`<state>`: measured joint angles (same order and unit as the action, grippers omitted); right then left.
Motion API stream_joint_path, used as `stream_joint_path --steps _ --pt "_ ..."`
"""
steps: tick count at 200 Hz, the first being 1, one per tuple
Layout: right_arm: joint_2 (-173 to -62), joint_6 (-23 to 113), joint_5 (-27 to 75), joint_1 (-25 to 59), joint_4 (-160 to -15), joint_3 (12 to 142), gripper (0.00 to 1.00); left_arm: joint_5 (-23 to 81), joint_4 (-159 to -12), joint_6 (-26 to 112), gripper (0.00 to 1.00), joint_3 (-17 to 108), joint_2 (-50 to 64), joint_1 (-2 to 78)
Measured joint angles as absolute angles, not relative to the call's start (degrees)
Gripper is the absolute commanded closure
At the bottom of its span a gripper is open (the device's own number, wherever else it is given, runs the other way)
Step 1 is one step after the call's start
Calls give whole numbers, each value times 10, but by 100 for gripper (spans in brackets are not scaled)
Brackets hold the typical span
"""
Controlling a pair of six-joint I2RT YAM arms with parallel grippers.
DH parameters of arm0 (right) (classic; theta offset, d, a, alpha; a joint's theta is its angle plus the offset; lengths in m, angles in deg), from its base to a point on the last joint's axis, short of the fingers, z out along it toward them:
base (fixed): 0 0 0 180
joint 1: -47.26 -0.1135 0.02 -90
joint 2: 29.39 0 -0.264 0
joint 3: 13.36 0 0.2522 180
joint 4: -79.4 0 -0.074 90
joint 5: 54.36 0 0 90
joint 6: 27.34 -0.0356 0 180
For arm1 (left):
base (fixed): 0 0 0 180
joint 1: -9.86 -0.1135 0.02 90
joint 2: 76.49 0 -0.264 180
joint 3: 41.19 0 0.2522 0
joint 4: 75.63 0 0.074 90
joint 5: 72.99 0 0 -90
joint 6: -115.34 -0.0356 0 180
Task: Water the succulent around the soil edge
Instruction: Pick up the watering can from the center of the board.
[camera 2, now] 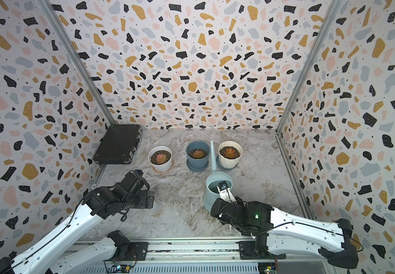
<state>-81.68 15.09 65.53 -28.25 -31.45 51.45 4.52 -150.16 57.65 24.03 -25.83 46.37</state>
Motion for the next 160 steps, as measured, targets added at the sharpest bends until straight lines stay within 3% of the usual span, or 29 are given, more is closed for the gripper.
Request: stream_joint_path --steps 37,160 --pt "-828 151 646 -284 -326 514 40 45 -1501 576 1 240 -256 464" --pt "-833 154 635 -286 -338 515 89 45 -1494 575 1 240 -250 464"
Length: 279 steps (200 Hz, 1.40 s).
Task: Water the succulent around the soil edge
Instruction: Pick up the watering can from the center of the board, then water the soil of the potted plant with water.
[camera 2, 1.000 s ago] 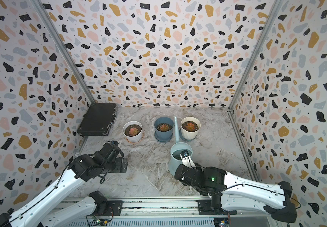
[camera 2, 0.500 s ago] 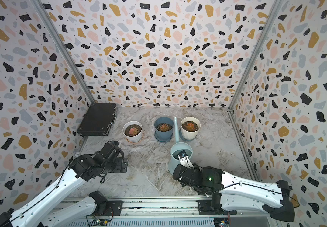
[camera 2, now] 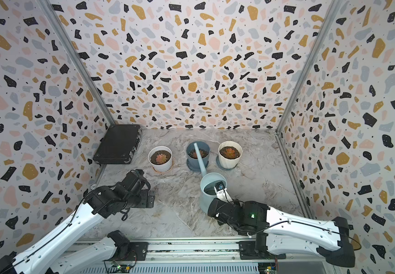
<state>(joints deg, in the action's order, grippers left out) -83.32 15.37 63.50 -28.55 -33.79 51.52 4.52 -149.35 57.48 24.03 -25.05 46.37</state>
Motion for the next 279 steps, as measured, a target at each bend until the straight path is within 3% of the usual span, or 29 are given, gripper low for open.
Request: stream_joint_path --steps 41,52,191,239,279 --pt "-834 173 628 -286 -306 537 93 45 -1493 573 1 240 -249 464" --pt "-834 177 624 -286 -299 543 100 45 -1493 573 1 240 -249 464" --pt "-864 239 642 -279 -89 777 100 29 -1494 546 0 267 -230 464" --pt "-906 345 665 -178 -80 871 100 25 -1494 543 0 268 -225 464" --pt "-962 442 615 -62 -104 939 100 14 -1498 535 0 283 -220 464"
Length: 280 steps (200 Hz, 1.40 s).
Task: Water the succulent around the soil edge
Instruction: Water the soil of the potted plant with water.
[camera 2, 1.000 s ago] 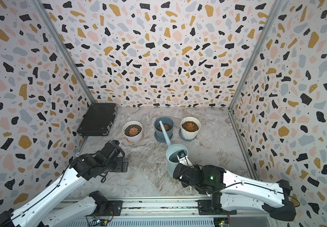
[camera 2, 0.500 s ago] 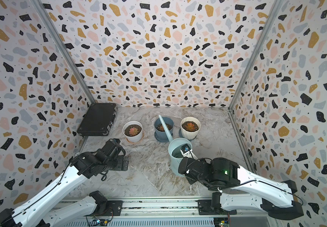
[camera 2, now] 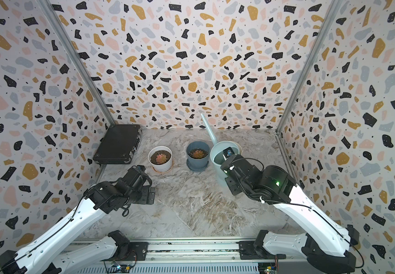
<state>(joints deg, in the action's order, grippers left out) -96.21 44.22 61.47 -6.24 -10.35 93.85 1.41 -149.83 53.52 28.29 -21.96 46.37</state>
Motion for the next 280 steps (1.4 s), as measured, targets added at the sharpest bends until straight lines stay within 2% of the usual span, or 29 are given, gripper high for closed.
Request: stream_joint_path --steps 75,103,140,280 --pt "-1083 505 462 48 -21 1115 100 -2 -1507 523 0 298 -215 464" --pt "-1102 504 432 81 37 1152 100 -5 -1507 518 1 298 -210 464" --pt "-1108 491 418 119 37 1206 100 -9 -1506 514 0 298 -206 464" --pt "-1024 446 320 215 37 1058 100 -12 -1491 501 1 294 -205 464"
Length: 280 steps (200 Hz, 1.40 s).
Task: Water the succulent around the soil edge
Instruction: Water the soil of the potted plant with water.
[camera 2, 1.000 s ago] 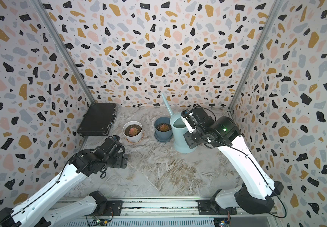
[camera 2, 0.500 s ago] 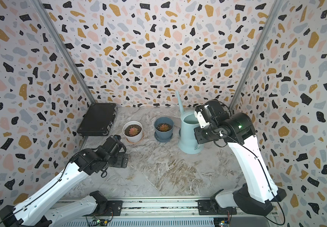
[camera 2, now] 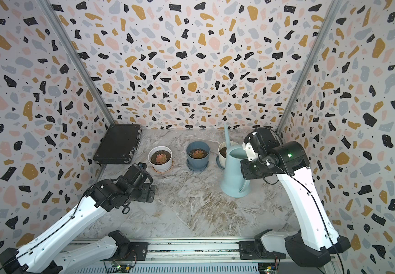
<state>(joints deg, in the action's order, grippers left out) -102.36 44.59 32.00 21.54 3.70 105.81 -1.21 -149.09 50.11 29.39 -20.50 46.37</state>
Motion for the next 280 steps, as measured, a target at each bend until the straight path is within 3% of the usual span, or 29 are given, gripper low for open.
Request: stream_joint_path --steps 141,280 --pt "-877 295 204 215 37 926 100 -13 -1469 500 1 268 -215 464" --pt "-816 197 137 215 37 858 100 -10 -1451 500 1 243 -223 464"
